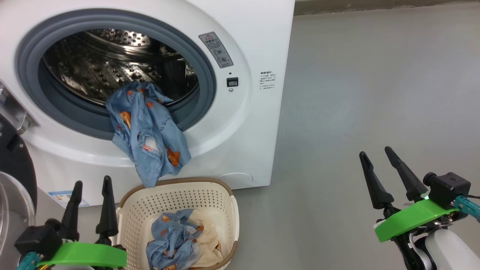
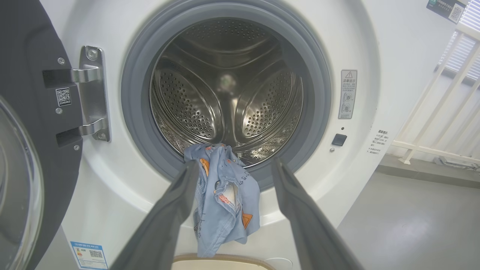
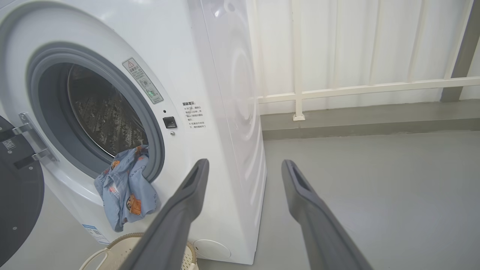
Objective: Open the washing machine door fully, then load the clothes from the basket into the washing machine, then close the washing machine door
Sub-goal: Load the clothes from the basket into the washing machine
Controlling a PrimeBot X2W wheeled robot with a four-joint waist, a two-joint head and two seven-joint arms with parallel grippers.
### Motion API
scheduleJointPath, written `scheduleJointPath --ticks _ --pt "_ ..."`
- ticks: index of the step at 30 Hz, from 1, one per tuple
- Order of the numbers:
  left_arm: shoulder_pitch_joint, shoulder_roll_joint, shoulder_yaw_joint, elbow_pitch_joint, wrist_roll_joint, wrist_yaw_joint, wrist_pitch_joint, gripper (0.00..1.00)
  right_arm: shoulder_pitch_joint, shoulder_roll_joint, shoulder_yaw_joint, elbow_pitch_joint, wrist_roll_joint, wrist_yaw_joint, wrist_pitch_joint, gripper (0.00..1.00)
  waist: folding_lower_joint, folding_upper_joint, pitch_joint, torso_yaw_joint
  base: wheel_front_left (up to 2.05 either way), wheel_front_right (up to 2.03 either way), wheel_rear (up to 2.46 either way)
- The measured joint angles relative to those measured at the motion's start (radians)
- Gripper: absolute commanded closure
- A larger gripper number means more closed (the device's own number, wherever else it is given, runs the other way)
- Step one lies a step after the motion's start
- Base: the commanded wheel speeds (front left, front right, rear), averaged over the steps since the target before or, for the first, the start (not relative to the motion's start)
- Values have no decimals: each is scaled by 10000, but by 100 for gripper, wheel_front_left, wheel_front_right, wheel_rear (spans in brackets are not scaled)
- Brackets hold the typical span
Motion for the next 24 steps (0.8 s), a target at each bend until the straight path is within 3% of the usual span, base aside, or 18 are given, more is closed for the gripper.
scheduleJointPath --ticks 14,24 --pt "-4 -125 90 171 12 0 0 0 1 -46 10 -15 -13 0 0 0 0 0 80 -87 0 0 0" --pt "-920 -81 -545 2259 -449 0 2 0 -122 -48 38 -309 -75 0 0 0 0 0 713 -270 0 0 0"
